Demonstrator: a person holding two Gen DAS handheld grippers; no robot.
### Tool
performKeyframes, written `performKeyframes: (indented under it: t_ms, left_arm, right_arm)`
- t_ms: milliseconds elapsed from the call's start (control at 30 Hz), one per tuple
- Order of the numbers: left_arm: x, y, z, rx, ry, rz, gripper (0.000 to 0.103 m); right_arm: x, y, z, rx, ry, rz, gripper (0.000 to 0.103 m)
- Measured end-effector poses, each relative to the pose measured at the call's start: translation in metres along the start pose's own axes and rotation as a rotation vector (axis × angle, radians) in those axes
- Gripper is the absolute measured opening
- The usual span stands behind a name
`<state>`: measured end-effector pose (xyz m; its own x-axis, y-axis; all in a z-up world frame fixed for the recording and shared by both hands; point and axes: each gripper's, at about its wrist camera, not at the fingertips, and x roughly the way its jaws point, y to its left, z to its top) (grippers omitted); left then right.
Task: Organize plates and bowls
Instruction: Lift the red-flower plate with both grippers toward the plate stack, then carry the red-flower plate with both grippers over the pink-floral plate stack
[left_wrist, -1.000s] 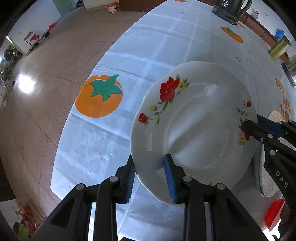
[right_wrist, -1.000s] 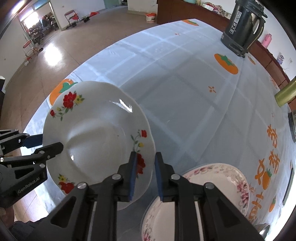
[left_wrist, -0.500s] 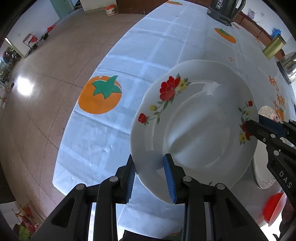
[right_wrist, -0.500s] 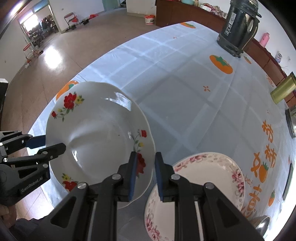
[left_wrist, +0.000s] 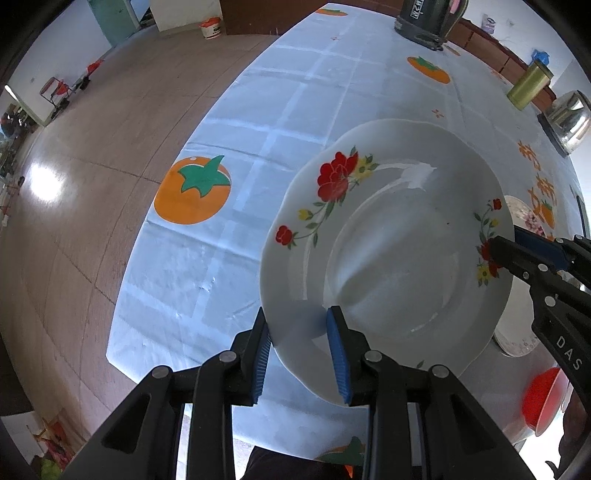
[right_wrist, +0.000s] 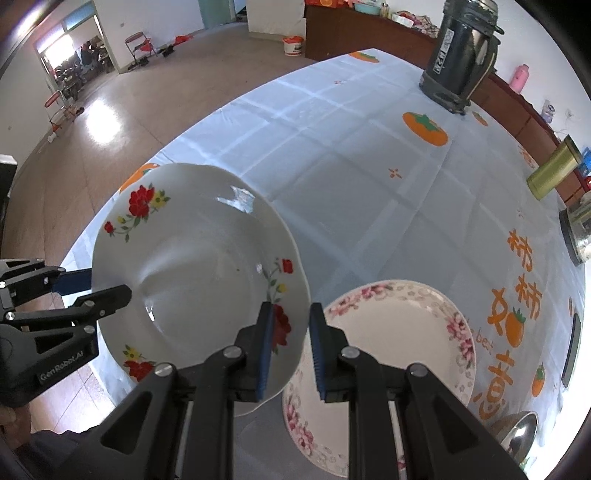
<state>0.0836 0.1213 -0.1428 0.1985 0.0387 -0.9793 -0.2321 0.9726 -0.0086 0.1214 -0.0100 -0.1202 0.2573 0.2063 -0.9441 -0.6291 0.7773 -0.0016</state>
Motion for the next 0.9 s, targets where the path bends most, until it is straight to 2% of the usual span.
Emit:
performKeyframes:
  t_ms: [900]
  left_arm:
    - [-0.022, -0.05, -0.008, 0.094, -0.029, -0.007, 0.031]
  right_arm:
    - [-0.031, -0.034, -0.042, 0.078, -0.028, -0.018, 0.019]
